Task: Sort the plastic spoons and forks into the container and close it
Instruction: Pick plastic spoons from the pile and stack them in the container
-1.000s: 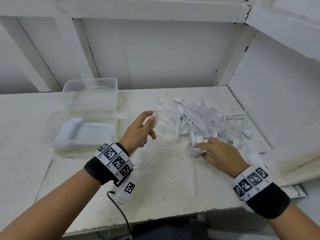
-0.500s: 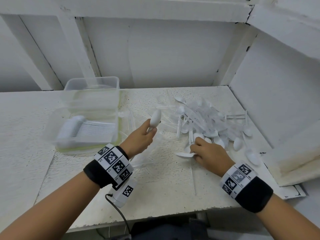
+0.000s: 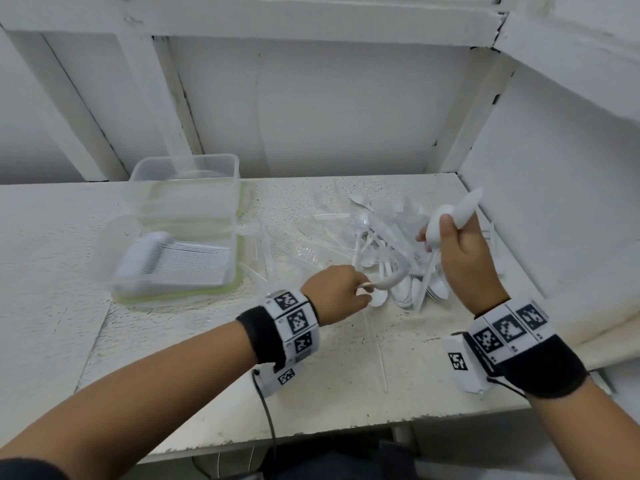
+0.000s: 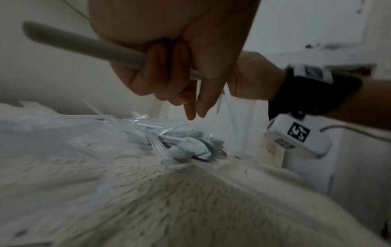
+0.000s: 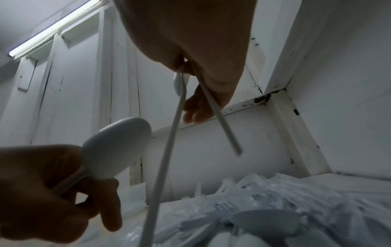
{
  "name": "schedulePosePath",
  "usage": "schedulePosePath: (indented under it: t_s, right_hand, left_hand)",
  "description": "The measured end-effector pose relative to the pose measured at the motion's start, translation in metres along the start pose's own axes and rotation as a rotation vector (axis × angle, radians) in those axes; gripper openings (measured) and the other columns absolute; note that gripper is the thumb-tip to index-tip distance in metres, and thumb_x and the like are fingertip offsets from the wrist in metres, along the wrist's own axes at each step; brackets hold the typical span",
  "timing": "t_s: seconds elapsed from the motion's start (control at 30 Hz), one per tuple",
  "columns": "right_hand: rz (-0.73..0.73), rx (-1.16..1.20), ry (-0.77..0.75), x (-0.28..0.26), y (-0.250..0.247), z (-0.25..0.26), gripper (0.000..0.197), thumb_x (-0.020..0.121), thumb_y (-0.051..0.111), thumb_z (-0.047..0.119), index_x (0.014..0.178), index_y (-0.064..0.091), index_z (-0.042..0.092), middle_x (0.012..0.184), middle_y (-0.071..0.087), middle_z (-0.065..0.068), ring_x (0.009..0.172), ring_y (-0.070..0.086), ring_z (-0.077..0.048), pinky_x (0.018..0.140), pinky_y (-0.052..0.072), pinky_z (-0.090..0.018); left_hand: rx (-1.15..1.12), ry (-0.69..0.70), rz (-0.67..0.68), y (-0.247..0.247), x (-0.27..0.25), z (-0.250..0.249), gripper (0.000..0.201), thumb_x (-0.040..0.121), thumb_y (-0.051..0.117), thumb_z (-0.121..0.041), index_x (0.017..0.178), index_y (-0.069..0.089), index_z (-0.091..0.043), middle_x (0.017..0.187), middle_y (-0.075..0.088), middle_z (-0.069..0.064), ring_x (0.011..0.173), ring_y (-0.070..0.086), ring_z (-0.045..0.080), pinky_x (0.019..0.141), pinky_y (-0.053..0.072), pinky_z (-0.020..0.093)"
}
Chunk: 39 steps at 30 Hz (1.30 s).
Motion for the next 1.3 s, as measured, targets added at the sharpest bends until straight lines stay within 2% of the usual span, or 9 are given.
schedulePosePath:
  t_s: [0.13,0.27,0.4,0.63,0.73,0.83,1.0,1.13,1.3]
  right_hand:
    - [0.086,0.001,0.058,-0.005,0.000,-0.004,0.020,0.101,0.030,0.026,0.104,0.038,0.008,0.066,0.058,-0.008,0.056,0.063,-0.021,0.061,0.053,-0.033]
    - [0.101,0.017,0.153,-0.014,0.000,-0.012,0.013,0.099,0.034,0.035,0.092,0.043,0.029,0.061,0.049,-0.005,0.043,0.052,-0.013,0.054,0.049,-0.036]
    - [0.157,-0.107,0.106,-0.016,-0.003,-0.020,0.026,0.093,0.039,0.045,0.117,0.041,0.035,0.063,0.045,0.007,0.055,0.047,-0.009,0.057,0.045,-0.032]
    - [0.255,-0.410,0.102,-0.012,-0.004,-0.035,0.021,0.092,0.056,0.026,0.096,0.057,0.005,0.080,0.061,-0.011,0.078,0.057,-0.025,0.063,0.039,-0.019]
    - [0.232,-0.233,0.181,-0.012,0.000,-0.032,0.023,0.095,0.049,0.033,0.111,0.059,0.020,0.071,0.058,0.002,0.062,0.055,-0.013,0.058,0.044,-0.020]
    - [0.291,-0.314,0.203,-0.010,0.005,-0.033,0.032,0.095,0.047,0.039,0.123,0.055,0.027,0.083,0.063,-0.001,0.074,0.057,-0.017,0.070,0.048,-0.033]
    - [0.583,-0.888,0.026,-0.011,0.016,-0.036,0.011,0.091,0.054,0.031,0.088,0.062,0.025,0.074,0.048,0.009,0.076,0.053,-0.016,0.054,0.032,-0.022]
    - [0.776,-1.212,-0.127,-0.017,0.026,-0.034,0.035,0.093,0.045,0.035,0.128,0.048,0.038,0.109,0.046,-0.001,0.074,0.051,-0.020,0.062,0.036,-0.025]
    - [0.778,-1.304,-0.183,-0.016,0.038,-0.039,0.042,0.092,0.048,0.037,0.134,0.042,0.034,0.123,0.039,-0.006,0.081,0.055,-0.021,0.066,0.043,-0.028]
  left_hand:
    - [0.233,0.011,0.142,0.021,0.020,-0.003,0.035,0.093,0.051,-0.033,0.123,0.059,-0.017,0.111,0.057,0.006,0.102,0.055,0.022,0.075,0.042,0.029]
    - [0.375,-0.002,0.196,0.031,0.028,-0.003,0.029,0.096,0.043,-0.024,0.104,0.063,-0.005,0.095,0.059,0.007,0.084,0.057,0.025,0.064,0.039,0.029]
    - [0.346,0.038,0.103,0.025,0.027,-0.003,0.029,0.097,0.039,-0.019,0.102,0.064,-0.006,0.098,0.060,0.008,0.090,0.058,0.026,0.067,0.041,0.029]
    - [-0.020,0.038,-0.225,-0.020,0.001,0.003,0.022,0.096,0.048,-0.029,0.094,0.062,-0.012,0.081,0.048,-0.003,0.075,0.048,0.015,0.061,0.032,0.021]
    - [-0.213,-0.006,-0.323,-0.038,-0.011,0.011,0.019,0.096,0.047,-0.025,0.079,0.053,-0.019,0.077,0.046,-0.007,0.071,0.044,0.009,0.059,0.030,0.014]
    - [-0.541,-0.136,-0.377,-0.050,-0.021,0.025,0.019,0.099,0.039,-0.023,0.090,0.051,-0.011,0.075,0.045,-0.005,0.064,0.040,0.008,0.057,0.032,0.020]
    - [-0.982,-0.297,-0.482,-0.063,-0.026,0.051,0.022,0.101,0.027,-0.022,0.088,0.044,-0.020,0.098,0.064,0.009,0.090,0.060,0.021,0.072,0.047,0.032]
    - [-1.184,-0.328,-0.484,-0.064,-0.028,0.054,0.020,0.102,0.023,-0.023,0.089,0.037,-0.021,0.078,0.070,0.007,0.080,0.068,0.021,0.081,0.051,0.037]
    - [-1.209,-0.336,-0.514,-0.059,-0.029,0.053,0.016,0.103,0.024,-0.033,0.098,0.035,-0.023,0.071,0.054,0.009,0.058,0.062,0.021,0.070,0.057,0.037]
Point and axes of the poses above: each hand's wrist, its own x-axis towards the middle knuckle, its own y-axis out of the palm, z = x × y, the point moved 2 cm from there along x, towards the middle knuckle
